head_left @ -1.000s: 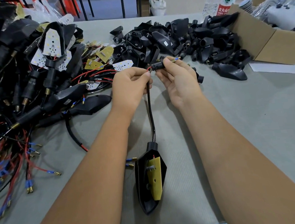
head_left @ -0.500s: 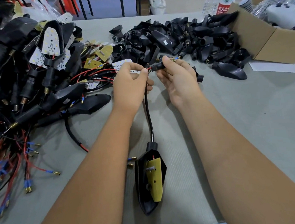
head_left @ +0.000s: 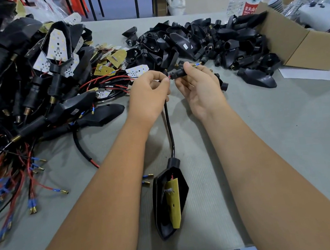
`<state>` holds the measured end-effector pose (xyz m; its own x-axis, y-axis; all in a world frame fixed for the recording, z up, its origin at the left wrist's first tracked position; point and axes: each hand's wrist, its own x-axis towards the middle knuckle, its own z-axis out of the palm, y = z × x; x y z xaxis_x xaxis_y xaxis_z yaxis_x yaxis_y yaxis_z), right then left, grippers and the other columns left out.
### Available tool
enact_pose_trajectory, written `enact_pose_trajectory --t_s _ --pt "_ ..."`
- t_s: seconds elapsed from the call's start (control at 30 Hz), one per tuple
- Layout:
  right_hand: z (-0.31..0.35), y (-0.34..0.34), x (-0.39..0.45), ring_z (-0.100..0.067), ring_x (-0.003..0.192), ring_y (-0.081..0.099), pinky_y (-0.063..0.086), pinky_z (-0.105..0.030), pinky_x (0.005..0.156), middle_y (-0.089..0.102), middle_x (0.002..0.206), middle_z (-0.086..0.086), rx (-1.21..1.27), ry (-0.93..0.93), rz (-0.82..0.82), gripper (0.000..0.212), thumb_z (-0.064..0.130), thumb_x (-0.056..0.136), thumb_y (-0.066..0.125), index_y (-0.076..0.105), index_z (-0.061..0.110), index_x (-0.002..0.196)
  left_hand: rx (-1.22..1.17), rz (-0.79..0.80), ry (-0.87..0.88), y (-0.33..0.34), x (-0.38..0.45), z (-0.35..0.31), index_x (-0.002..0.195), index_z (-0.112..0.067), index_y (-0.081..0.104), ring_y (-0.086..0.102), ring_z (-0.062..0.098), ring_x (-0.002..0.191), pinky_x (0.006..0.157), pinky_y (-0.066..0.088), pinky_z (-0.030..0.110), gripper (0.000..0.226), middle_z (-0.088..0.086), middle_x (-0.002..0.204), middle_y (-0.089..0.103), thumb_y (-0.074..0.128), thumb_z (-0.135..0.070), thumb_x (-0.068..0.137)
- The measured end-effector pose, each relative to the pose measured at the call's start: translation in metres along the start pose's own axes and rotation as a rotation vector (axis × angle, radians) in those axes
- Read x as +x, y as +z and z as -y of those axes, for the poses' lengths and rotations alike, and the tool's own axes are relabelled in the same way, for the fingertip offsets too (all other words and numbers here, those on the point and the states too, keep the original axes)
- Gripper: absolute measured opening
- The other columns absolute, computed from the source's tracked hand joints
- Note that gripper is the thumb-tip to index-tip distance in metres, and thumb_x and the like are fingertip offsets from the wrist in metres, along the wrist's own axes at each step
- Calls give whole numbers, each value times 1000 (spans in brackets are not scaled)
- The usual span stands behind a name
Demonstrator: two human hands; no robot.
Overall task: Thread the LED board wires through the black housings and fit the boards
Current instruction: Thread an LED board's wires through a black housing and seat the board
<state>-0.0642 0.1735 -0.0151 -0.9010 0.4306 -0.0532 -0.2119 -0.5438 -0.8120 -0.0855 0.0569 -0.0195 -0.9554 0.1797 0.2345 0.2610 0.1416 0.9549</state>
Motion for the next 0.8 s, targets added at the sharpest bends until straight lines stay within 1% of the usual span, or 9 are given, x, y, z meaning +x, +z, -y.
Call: enact_pose_trajectory --t_s 0.13,0.27,0.37,0.43,0.53,0.6,0.7,0.73,0.8 --pt "-1 2 -1 -15 60 58 56 -20 62 61 66 -6 39 13 17 13 4 94 60 58 5 81 -74 -13 -76 2 2 -1 79 -14 57 53 12 50 61 46 31 19 -2 58 56 50 -9 96" --pt "-3 5 -3 -12 57 57 53 -18 58 62 62 -4 31 7 42 17 7 95 58 61 3 79 -181 7 -123 -1 2 -5 74 -14 54 50 8 47 50 42 21 24 -9 49 53 48 -8 95" --pt "-5 6 -3 -11 55 54 52 -18 57 61 59 -1 -28 -15 54 18 8 95 59 61 4 78 -170 35 -111 -3 1 -4 74 -13 55 51 9 50 52 43 21 23 -8 51 53 49 -9 95" --pt "-6 7 -2 -10 53 52 50 -18 57 59 61 -2 -101 -48 49 16 8 95 59 61 3 80 -136 39 -91 -3 1 -3 75 -12 58 52 7 52 53 44 19 21 -8 53 54 50 -9 94" --pt "-9 8 -1 -10 53 50 48 -21 58 57 71 -10 -192 -108 31 13 8 93 62 61 4 81 -110 29 -74 -2 1 -2 77 -13 60 53 3 51 52 46 17 21 -10 53 55 50 -9 95" --pt "-9 7 -1 -10 53 50 47 -20 57 55 71 -11 -175 -127 23 14 8 93 62 60 4 79 -124 19 -72 -1 1 -1 80 -16 61 55 3 52 56 48 18 19 -10 57 59 53 -12 97" --pt "-6 6 0 -11 53 50 47 -20 55 54 68 -10 -107 -130 -16 15 9 93 64 58 1 81 -119 4 -73 0 0 1 85 -18 63 59 7 58 66 52 28 12 -4 66 66 59 -20 96" --pt "-5 5 1 -11 53 50 48 -20 56 53 66 -9 -81 -126 -39 17 10 92 64 58 1 80 -98 2 -69 1 0 1 84 -17 64 60 10 59 69 53 31 12 -3 66 68 60 -21 94" --pt "-2 2 2 -11 55 51 48 -20 56 53 62 -5 -43 -120 -80 20 12 93 65 57 6 75 -40 13 -50 2 -1 2 78 -14 66 62 13 58 71 57 36 14 -2 61 67 62 -16 91"
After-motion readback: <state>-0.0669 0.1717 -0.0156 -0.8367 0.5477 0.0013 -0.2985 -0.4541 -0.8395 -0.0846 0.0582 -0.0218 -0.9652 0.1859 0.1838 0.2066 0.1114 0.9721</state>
